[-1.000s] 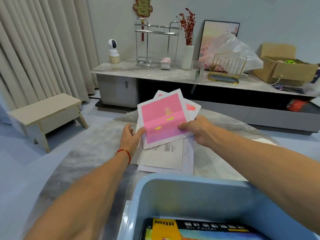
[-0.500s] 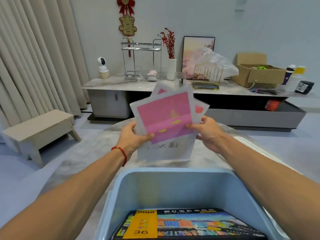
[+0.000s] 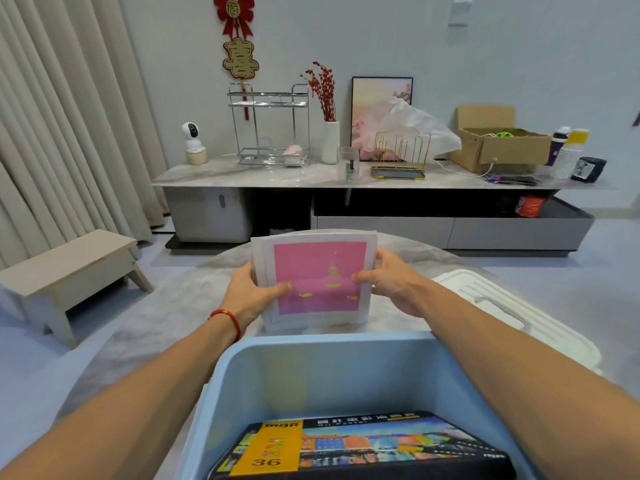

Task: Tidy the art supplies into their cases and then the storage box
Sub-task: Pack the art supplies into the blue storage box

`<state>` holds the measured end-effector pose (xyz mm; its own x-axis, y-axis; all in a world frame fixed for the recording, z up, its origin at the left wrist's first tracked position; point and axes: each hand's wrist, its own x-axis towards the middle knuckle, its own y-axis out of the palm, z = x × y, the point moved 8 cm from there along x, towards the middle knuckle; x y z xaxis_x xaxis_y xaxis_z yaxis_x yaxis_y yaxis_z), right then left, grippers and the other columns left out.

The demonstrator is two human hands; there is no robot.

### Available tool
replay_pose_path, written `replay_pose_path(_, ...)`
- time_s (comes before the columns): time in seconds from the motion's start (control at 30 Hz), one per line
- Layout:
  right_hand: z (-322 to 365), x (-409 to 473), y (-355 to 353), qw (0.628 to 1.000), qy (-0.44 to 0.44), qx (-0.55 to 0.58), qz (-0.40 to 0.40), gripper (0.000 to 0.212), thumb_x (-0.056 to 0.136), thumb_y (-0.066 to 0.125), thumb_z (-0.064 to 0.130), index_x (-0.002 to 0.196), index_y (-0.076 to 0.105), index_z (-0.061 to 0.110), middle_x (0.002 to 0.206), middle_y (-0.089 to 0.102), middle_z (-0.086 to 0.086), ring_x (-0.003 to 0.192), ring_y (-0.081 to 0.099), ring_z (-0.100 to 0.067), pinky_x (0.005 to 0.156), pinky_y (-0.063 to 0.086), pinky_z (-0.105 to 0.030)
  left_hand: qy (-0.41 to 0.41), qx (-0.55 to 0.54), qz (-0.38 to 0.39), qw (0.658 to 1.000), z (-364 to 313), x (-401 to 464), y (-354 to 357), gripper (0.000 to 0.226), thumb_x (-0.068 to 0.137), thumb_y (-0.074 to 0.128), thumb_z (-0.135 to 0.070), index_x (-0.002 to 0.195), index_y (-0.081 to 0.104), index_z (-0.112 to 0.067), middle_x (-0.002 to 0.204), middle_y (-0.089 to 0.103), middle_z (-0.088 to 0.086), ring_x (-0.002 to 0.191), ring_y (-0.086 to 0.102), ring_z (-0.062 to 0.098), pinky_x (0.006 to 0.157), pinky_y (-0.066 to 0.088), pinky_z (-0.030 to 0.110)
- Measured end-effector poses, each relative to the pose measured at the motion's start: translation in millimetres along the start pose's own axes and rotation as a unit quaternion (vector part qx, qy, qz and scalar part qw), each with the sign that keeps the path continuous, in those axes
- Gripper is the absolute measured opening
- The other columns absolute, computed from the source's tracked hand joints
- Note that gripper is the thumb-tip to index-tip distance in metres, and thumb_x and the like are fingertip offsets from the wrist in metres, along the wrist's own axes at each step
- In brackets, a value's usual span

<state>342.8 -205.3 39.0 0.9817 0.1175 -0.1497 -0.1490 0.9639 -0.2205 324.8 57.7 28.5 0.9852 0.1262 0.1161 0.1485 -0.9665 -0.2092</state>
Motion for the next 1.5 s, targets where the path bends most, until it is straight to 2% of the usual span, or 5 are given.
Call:
replay_pose_path(0.47,87.2,-74.0,-12.6,0.992,-0.105,-0.068,-0.026,0.023,0.092,0.069,0.006,0.114,0.068,0.01,0.107,0.074,-0.009,0.101,0.072,-0.029,0.089,0.06,-0.044,0.147,0.136,0.109,0.974,-143.6,-27.1,-24.7,0.024,0.088,0.07,0.001,0.109,0.066,-0.01,0.096,0.073,0.007,0.084,0.067,0.022,0.08,0.058,0.041)
replay_pose_path(0.77,77.0,-205.1,-102.0,0.965,-0.112,0.084,-0.222,0.03,0.092,0.055,-0.006,0.113,0.067,0.012,0.104,0.071,-0.012,0.092,0.068,-0.023,0.078,0.061,-0.038,0.482,0.383,0.103,0.781,-291.9,-196.0,-22.6,0.028,0.081,0.057,-0.013,0.107,0.062,-0.021,0.088,0.07,0.006,0.08,0.064,0.033,0.066,0.053,0.043)
replay_pose_path(0.93,3.9,-238.4,-125.5,0.954,-0.04,0.068,-0.29,0.027,0.091,0.056,-0.006,0.109,0.069,0.009,0.098,0.074,-0.013,0.087,0.068,-0.022,0.075,0.06,-0.036,0.453,0.549,0.18,0.679,-220.5,-237.4,43.9,0.03,0.08,0.051,-0.013,0.102,0.041,-0.03,0.089,0.065,0.003,0.081,0.062,0.036,0.058,0.049,0.041)
replay_pose_path(1.3,-92.2,-245.9,-178.8,0.899,0.112,-0.193,-0.378,0.023,0.092,0.054,0.011,0.11,0.069,0.017,0.108,0.069,-0.005,0.092,0.059,-0.024,0.053,0.043,-0.025,0.154,0.401,0.402,0.809,-98.3,-229.9,67.4,0.044,0.103,0.022,-0.056,0.116,0.059,-0.038,0.11,0.065,-0.02,0.103,0.058,0.002,0.099,0.044,0.033)
replay_pose_path(1.5,-127.5,-233.3,-171.9,0.819,0.238,-0.473,-0.219,0.058,0.083,0.059,0.054,0.126,0.053,0.016,0.126,0.059,-0.011,0.11,0.052,-0.027,0.095,0.044,-0.039,0.151,0.449,0.438,0.764,-98.8,-240.6,66.5,0.059,0.091,0.006,-0.071,0.139,0.039,-0.06,0.131,0.05,-0.031,0.121,0.044,-0.006,0.109,0.035,0.025)
